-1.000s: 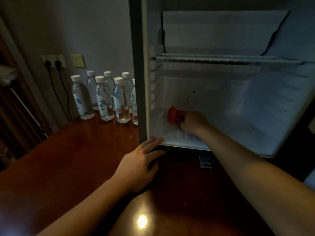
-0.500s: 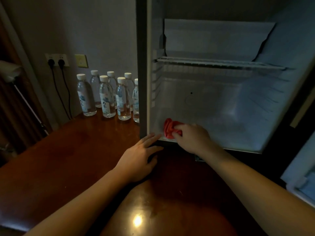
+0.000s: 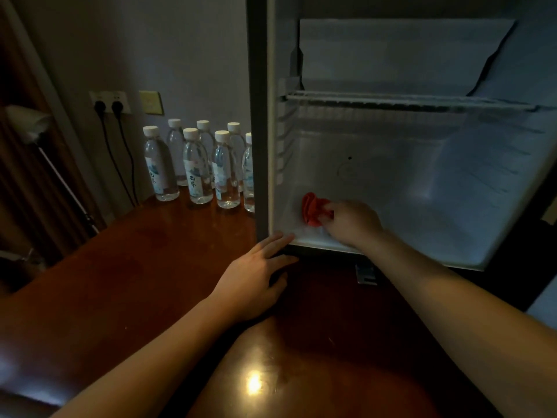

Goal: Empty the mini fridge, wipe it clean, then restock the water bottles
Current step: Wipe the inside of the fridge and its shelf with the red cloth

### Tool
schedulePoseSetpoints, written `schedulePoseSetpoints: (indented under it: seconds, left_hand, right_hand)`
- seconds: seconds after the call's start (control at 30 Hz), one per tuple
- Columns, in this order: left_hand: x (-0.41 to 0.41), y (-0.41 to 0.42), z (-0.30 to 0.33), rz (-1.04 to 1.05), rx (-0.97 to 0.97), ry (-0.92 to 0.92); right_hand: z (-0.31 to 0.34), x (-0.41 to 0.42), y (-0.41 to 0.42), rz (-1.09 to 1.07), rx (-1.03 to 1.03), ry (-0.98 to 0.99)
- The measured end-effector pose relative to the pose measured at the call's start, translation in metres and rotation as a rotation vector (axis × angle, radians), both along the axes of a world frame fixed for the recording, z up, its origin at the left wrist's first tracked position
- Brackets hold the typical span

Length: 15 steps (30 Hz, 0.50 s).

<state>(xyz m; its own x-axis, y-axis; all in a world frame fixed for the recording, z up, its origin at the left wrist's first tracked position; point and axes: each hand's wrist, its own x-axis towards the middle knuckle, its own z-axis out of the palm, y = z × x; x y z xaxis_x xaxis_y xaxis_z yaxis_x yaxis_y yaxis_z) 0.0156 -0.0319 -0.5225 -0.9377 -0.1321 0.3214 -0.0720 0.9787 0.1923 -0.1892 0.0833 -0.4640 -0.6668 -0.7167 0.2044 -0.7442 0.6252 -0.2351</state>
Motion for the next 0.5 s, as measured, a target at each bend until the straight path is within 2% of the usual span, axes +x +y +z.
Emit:
schedulePoseSetpoints:
  seconds: [0.3, 0.5]
  left_hand:
    - [-0.001, -0.001, 0.000, 0.013, 0.003, 0.007]
    - [-0.004, 0.007, 0.004, 0.038, -0.042, 0.013]
  right_hand:
    - [-0.003, 0.003, 0.005, -0.017, -0.028, -0.039]
    - [-0.004, 0.029, 0.039, 0.014, -0.024, 0.027]
